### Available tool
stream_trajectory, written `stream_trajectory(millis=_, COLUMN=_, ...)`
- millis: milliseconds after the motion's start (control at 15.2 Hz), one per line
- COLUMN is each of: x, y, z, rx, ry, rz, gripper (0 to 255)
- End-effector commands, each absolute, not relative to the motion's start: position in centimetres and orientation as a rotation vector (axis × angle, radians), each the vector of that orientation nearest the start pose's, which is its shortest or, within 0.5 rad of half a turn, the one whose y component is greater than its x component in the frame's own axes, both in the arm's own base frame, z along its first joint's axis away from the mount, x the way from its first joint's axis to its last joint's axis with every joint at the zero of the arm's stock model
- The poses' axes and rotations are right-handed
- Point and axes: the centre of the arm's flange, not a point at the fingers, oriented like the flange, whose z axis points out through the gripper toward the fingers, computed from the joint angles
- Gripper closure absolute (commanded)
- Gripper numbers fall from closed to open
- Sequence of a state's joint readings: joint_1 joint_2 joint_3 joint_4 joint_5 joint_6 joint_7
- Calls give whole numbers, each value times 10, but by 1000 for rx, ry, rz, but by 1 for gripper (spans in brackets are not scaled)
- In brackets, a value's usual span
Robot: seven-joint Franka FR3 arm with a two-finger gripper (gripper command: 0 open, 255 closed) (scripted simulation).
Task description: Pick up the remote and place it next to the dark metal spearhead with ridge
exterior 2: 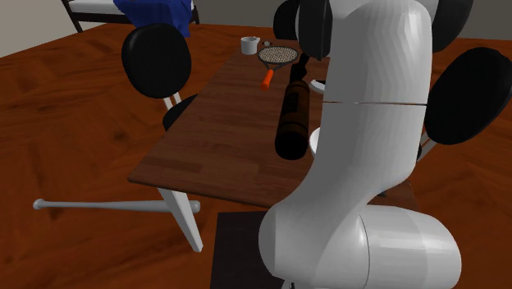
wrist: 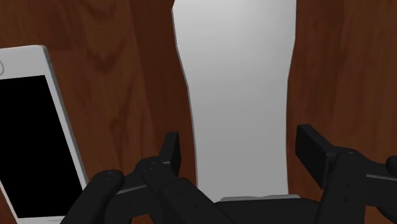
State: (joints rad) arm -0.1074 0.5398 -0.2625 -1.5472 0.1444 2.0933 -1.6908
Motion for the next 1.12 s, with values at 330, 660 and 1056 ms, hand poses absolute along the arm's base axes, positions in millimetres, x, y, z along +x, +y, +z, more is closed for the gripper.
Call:
stream_trajectory(millis=330, x=660, y=-219, z=357, rx=-2530, ry=-1898, rz=-4, gripper=0)
stream_trajectory(millis=660, x=659, y=-218, z=394, rx=-2530, ry=-1898, rz=-4, gripper=0)
stream_trajectory(millis=1056, x=659, y=-218, z=394, rx=-2530, ry=-1898, rz=-4, gripper=0)
